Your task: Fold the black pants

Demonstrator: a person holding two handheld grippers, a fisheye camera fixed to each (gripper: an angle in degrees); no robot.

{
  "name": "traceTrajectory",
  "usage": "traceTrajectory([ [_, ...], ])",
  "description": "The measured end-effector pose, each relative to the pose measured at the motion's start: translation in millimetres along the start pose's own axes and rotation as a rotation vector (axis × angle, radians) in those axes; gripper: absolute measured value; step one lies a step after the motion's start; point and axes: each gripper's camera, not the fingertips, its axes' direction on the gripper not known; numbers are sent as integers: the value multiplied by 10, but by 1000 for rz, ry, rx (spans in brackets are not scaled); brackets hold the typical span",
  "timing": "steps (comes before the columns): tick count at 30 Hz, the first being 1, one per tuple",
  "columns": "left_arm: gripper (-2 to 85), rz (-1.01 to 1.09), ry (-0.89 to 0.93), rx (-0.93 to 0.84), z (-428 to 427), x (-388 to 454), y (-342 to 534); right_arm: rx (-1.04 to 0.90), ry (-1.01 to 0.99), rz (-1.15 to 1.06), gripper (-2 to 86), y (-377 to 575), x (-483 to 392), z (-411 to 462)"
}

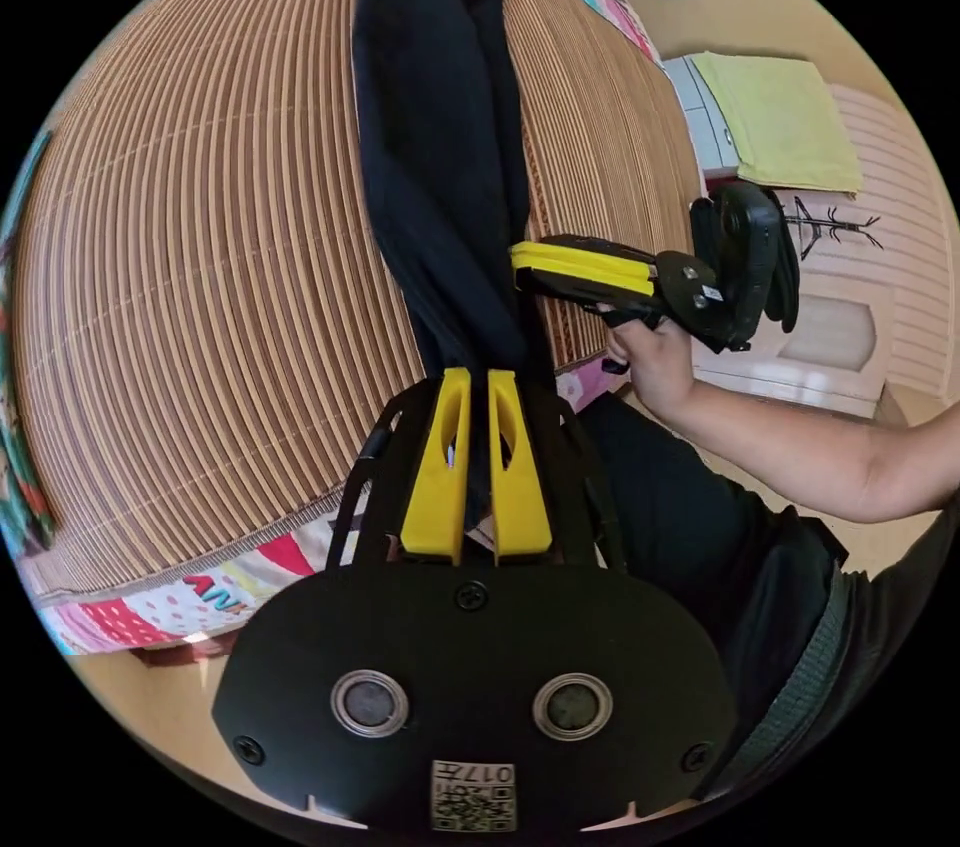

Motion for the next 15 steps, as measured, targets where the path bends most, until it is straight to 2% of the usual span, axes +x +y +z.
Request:
traceTrajectory([
  [4, 0, 75, 79, 92, 109, -306, 133, 101, 34, -40, 5, 393, -18, 51],
  [7, -7, 183, 163, 238, 168, -599, 377, 144, 6, -46, 4, 627, 48, 57],
  [11, -9, 232, 379, 425, 355, -1142, 651, 190, 25, -71, 4, 925, 23, 51],
  [15, -9, 345, 381, 512, 437, -1369, 812, 207, 80, -94, 4, 1133, -77, 37],
])
